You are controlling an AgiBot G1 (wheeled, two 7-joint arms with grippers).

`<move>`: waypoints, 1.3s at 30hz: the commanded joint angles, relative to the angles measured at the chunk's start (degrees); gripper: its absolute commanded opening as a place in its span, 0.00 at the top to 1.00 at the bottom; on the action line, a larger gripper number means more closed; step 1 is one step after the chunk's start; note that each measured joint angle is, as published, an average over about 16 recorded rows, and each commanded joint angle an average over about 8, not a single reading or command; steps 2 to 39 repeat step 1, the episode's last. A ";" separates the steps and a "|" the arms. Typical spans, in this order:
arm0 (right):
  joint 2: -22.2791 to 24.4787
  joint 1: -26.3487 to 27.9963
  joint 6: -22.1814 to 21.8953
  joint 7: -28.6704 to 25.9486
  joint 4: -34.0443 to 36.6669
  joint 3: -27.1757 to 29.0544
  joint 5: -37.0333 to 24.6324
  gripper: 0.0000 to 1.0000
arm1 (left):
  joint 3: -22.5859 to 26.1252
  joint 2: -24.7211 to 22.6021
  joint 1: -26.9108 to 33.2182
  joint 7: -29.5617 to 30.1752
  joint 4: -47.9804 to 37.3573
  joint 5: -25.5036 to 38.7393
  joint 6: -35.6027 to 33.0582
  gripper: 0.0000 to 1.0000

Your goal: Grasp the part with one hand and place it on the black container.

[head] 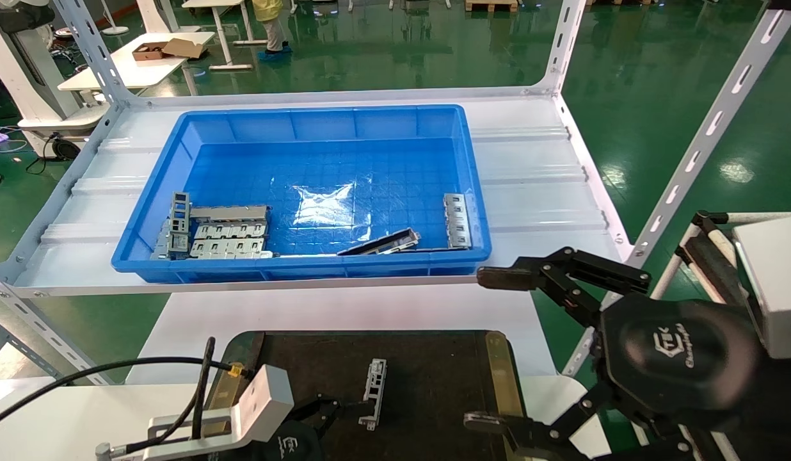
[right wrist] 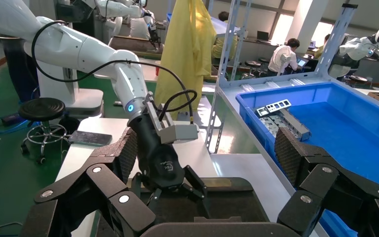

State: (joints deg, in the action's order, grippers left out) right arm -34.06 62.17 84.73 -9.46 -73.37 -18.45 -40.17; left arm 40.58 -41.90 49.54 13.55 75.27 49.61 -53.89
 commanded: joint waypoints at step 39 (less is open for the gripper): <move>0.00 0.00 0.00 0.00 0.00 -0.01 0.00 0.00 | -0.32 0.31 0.76 -0.05 0.11 -0.42 -1.00 0.00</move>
